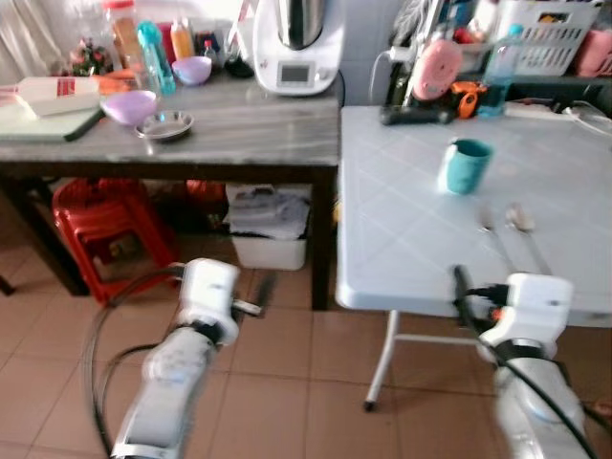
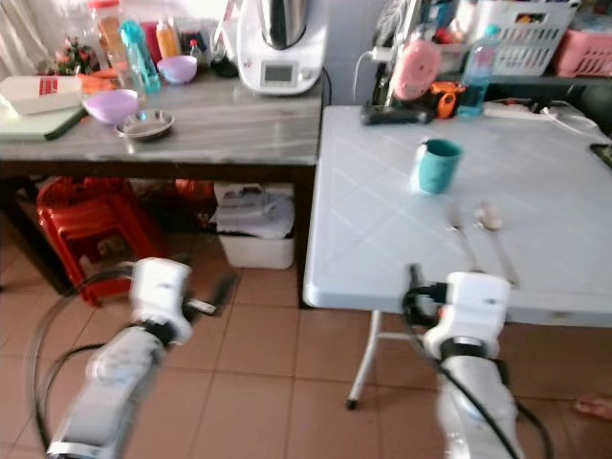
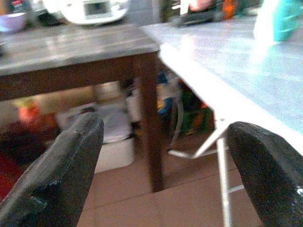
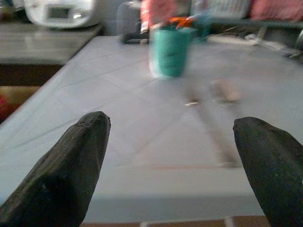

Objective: Setting the table

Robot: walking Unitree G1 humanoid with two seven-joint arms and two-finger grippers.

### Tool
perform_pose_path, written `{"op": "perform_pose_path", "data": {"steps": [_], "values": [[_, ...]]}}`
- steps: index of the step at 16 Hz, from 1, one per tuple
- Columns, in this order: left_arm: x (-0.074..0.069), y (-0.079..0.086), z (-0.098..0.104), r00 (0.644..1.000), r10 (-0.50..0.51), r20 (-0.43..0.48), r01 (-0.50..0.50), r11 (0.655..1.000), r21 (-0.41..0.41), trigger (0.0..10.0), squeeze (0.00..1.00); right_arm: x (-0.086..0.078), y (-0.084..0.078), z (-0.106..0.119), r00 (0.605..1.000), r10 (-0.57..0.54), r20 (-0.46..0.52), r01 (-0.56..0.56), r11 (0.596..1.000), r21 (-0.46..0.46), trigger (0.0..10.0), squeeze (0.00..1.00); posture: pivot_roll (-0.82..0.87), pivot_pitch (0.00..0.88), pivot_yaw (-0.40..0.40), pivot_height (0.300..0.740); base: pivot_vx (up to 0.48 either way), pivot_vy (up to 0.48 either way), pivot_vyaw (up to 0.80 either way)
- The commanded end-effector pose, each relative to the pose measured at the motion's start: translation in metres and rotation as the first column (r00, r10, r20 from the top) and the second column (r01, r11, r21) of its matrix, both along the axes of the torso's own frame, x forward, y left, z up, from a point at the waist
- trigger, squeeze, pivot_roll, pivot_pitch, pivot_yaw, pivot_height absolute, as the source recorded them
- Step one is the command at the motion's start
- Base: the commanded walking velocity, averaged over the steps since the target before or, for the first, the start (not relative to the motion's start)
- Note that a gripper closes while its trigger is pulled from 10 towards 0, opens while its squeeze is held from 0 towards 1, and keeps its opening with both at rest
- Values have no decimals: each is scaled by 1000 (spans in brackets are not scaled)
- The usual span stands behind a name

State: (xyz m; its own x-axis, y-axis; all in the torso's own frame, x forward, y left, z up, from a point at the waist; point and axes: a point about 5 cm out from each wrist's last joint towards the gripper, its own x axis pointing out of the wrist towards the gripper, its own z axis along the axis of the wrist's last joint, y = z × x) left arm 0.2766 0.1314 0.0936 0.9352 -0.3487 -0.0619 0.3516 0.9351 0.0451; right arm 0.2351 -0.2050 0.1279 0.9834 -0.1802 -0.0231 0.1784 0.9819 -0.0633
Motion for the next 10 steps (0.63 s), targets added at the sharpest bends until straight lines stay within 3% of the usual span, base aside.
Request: {"op": "perform_pose_path", "data": {"steps": [1, 10], "values": [[2, 11, 3, 1000, 29, 11, -29, 999, 24, 10000, 0, 2, 6, 3, 1000, 14, 15, -15, 1000, 11, 10000, 0, -52, 5, 24, 740, 0, -319, 0], [1, 10, 3, 1000, 25, 9, -25, 999, 24, 10000, 0, 2, 5, 3, 1000, 5, 16, -5, 1000, 5, 10000, 0, -53, 8, 23, 740, 0, -318, 0]]}}
